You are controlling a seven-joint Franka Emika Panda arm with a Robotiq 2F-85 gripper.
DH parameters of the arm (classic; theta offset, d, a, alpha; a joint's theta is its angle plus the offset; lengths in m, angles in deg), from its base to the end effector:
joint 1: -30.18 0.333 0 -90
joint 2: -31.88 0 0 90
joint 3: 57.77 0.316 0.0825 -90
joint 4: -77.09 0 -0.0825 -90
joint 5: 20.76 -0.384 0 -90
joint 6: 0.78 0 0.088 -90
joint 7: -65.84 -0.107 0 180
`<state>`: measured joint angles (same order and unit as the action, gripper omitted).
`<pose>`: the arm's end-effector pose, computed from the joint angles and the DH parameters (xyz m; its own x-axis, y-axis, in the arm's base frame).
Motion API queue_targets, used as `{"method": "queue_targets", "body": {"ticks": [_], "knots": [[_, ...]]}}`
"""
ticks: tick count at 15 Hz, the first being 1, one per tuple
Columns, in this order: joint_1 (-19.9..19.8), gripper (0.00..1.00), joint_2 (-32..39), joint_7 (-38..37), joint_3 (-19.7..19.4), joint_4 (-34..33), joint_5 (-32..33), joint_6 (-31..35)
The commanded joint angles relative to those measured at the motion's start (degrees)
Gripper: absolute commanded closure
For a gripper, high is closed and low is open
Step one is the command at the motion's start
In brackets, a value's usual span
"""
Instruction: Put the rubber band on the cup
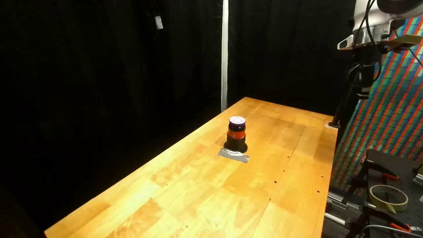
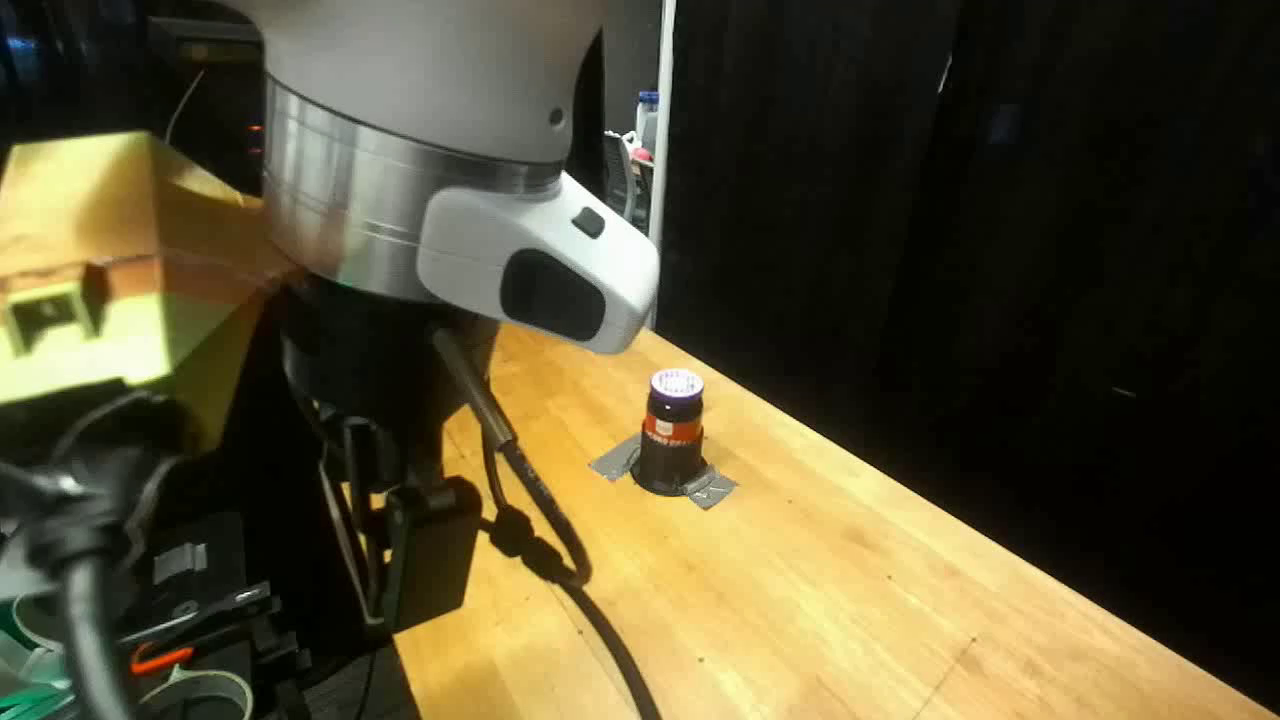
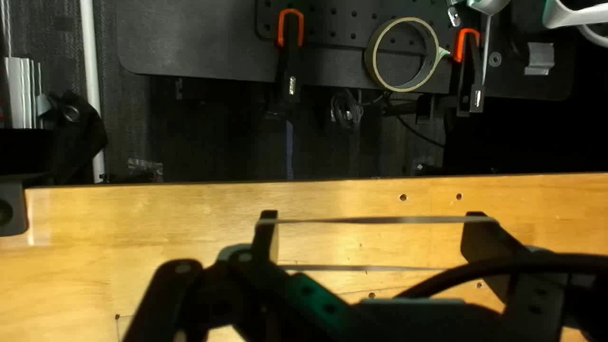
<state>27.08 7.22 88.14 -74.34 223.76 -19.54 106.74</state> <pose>0.3506 -0.1242 0.3889 0.9721 0.1142 -0.2049 0.0742 -0.9783 -0.1934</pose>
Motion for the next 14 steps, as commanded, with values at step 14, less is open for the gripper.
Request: {"method": "queue_targets", "body": {"ticks": [14], "knots": [[7.51, 0.00, 20.46, -3.74, 12.44, -20.62, -8.49, -4.03]]}}
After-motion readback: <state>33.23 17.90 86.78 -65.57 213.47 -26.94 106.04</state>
